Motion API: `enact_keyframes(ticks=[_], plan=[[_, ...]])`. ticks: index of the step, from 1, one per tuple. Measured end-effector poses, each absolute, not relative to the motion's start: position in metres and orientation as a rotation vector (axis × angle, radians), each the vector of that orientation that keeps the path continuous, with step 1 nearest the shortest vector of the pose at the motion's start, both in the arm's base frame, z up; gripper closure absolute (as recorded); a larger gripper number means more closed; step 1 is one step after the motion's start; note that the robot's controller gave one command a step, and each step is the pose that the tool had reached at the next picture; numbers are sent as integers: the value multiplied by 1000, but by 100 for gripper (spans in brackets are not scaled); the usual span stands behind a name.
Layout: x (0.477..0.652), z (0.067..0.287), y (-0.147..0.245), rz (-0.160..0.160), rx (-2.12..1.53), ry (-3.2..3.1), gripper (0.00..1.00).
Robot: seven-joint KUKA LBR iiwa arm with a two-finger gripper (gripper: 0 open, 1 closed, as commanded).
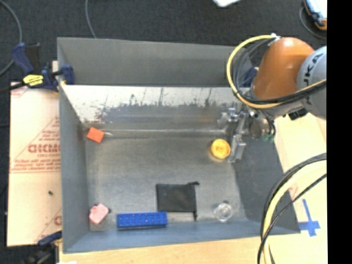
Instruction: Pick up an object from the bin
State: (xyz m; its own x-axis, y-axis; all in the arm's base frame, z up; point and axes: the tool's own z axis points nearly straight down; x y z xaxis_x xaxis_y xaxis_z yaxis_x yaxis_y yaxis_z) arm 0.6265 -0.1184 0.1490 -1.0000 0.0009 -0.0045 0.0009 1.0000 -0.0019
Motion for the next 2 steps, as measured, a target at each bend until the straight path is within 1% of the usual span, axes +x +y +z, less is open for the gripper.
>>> enact_keyframes(ticks=[1,2], plan=[[604,121,-139,-2,69,3144,0],[631,86,-139,-3,182,3124,0]])
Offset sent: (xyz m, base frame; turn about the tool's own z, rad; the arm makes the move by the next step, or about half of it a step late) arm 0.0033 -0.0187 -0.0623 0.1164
